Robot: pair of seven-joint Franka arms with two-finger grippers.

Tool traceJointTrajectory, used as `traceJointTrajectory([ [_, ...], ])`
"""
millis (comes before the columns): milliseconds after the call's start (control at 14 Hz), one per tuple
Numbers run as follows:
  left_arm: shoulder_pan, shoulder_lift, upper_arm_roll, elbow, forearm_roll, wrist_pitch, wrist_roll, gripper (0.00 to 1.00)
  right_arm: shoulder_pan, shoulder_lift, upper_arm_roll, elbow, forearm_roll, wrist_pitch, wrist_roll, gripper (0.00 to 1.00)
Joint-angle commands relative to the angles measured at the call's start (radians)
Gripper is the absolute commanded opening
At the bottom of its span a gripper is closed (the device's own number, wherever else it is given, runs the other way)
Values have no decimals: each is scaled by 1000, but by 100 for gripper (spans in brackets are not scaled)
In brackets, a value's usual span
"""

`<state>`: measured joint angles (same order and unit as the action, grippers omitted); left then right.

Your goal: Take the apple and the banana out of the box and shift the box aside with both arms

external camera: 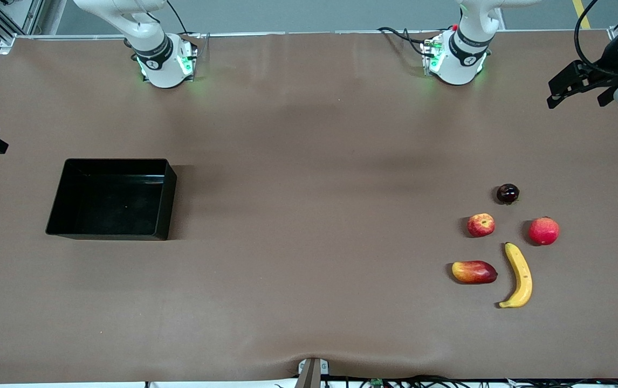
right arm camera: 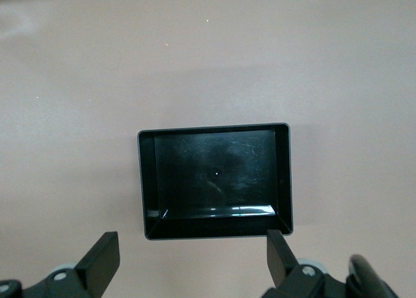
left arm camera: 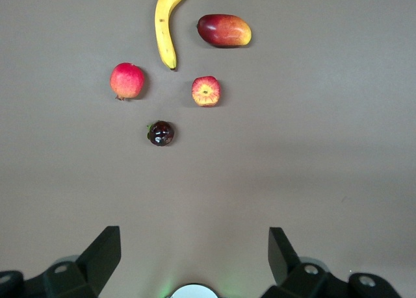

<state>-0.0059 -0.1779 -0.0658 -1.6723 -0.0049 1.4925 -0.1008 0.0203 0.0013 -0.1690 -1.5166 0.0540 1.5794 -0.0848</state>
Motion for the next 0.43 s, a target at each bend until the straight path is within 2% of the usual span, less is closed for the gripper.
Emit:
traceJointTrajectory([
  [0, 4, 5, -3, 22, 25, 0, 3, 100, -3, -3, 10, 18, -19, -31, -6, 100],
  [357, 0, 8, -5, 40, 51, -21, 3, 100, -3, -3, 10, 18, -20, -65, -6, 100],
])
